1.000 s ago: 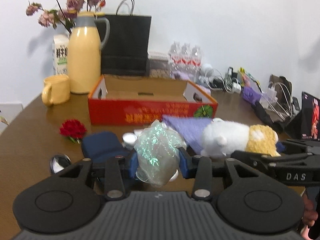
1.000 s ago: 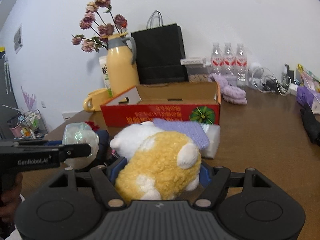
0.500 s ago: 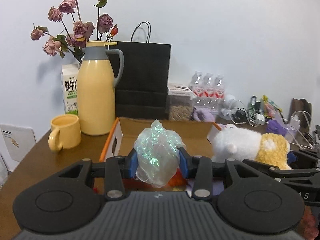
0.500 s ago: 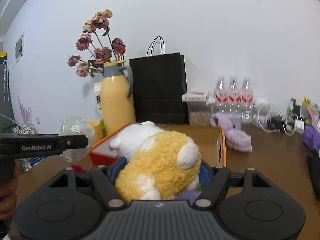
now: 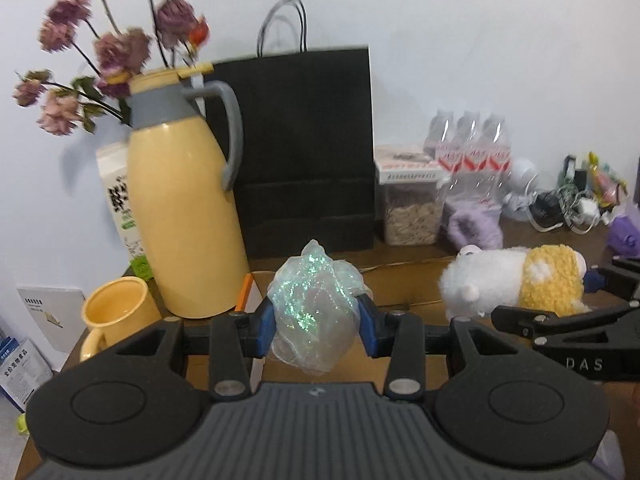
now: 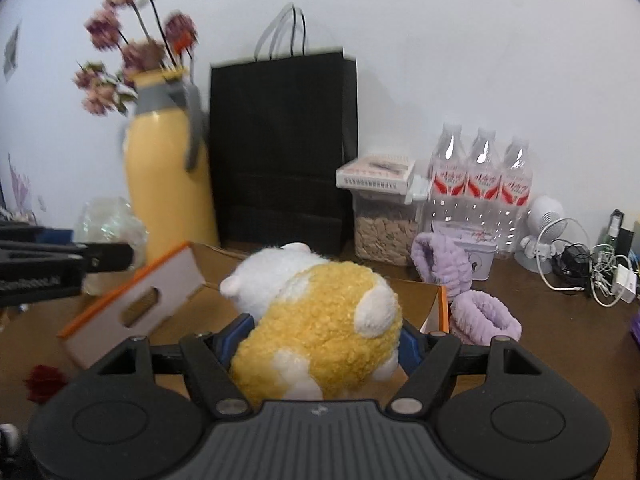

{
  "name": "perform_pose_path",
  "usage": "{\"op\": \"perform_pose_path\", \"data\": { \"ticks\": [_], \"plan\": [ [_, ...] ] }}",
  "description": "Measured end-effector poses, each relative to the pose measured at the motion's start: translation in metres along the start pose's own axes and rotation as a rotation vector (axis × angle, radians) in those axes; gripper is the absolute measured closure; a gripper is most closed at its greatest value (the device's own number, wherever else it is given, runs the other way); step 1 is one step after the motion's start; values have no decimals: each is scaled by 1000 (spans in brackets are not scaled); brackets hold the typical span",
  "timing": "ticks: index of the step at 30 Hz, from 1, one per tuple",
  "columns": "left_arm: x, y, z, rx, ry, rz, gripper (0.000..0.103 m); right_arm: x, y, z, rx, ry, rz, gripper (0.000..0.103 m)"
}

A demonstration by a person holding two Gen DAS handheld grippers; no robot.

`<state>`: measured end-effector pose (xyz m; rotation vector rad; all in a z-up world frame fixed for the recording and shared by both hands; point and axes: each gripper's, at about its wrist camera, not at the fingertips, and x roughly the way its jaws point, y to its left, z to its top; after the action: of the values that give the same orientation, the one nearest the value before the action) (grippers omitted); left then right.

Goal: Organize objects
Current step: 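Carry the plastic bag with the left tool into the box while right tool drops plush toy there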

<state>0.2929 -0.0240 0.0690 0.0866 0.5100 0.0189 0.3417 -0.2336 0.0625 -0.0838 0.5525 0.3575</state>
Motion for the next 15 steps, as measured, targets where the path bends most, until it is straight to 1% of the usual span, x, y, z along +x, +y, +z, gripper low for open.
{"op": "perform_pose_path", "data": {
  "ticks": [5,9,13,15],
  "plan": [
    [47,-2,4,15,94,9,61,42,-22,8,-4,80,-7,31],
    [83,-4,1,18,171,1,61,63,-23,8,-28,123,-10,31],
    [101,-7,-1,31,203,6,60,77,-17,8,-76,164,-45,30],
    [106,-7,-2,36,211,4,58,80,-17,10,-84,175,-42,29]
  ]
}}
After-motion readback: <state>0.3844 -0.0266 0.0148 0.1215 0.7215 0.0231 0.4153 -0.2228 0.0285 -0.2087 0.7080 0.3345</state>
